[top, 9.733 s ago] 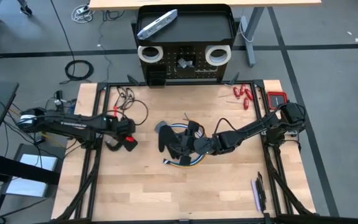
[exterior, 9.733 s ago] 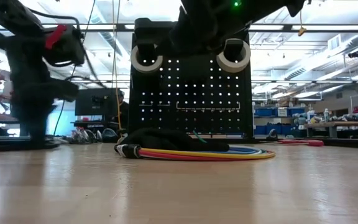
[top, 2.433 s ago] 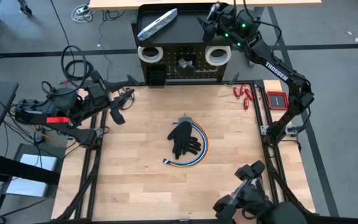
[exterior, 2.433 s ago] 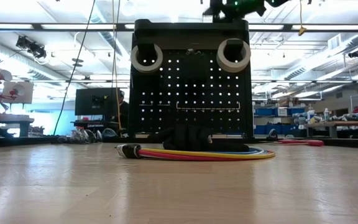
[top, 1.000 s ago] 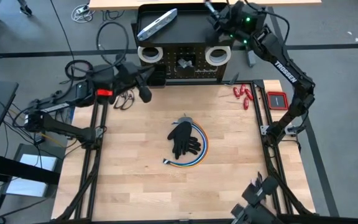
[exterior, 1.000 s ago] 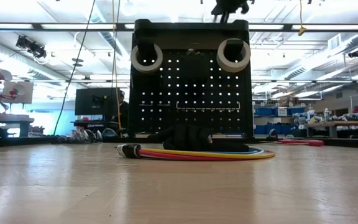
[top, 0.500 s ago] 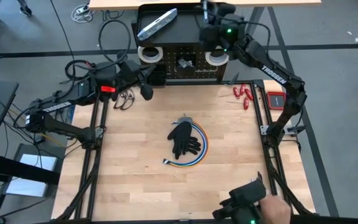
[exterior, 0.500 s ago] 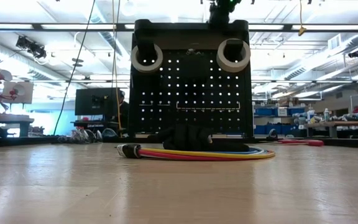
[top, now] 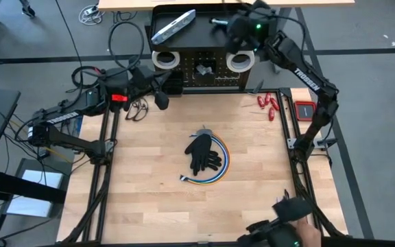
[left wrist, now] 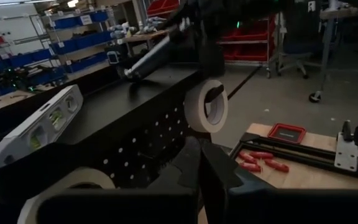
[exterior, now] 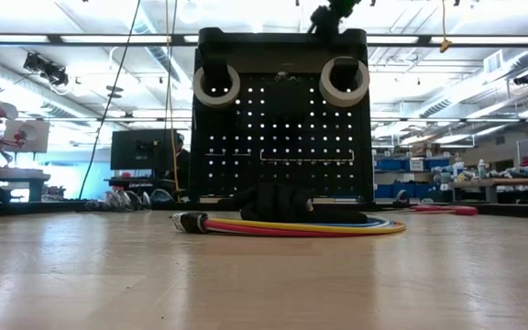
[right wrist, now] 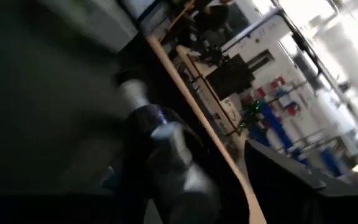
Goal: Hang tools onto peg board
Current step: Put the black clamp on the peg board
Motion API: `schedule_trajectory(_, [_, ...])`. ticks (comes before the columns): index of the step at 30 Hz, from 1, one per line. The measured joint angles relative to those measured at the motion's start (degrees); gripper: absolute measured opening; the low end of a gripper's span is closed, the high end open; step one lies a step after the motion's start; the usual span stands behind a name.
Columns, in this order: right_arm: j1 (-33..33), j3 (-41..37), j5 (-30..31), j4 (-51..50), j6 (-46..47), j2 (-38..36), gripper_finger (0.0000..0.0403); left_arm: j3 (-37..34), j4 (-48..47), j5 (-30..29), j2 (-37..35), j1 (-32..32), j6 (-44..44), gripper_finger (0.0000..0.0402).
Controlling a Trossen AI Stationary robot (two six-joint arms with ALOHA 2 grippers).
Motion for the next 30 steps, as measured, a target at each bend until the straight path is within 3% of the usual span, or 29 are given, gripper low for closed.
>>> schedule_trajectory(6, [-4.58,1.14,-4.42,-3.67,20.79,-0.13,0.0256,0.0,-0.18,0.34,-0.01,-0.07,-1.28,0.001])
schedule_trajectory(12, [-9.66,1.14,-17.88,-9.78,41.47,-0.04,0.0242,0.0,-0.66,2.29,-0.01,-0.07,-2.68,0.001])
schedule_trajectory(17, [-12.38,1.32,-28.99,-8.73,50.11,-0.04,0.0238,-0.02,-1.25,3.2,-0.02,-0.09,-3.64,0.001])
schedule_trajectory(23, [-13.1,1.32,-34.35,-3.67,50.98,-0.04,0.0238,-0.02,-2.75,3.48,-0.04,-0.09,-4.23,0.001])
schedule_trajectory(30, [-8.8,1.29,-34.37,-3.37,34.52,-3.09,0.0236,-0.06,-6.09,3.49,-0.67,-0.31,-4.28,0.001])
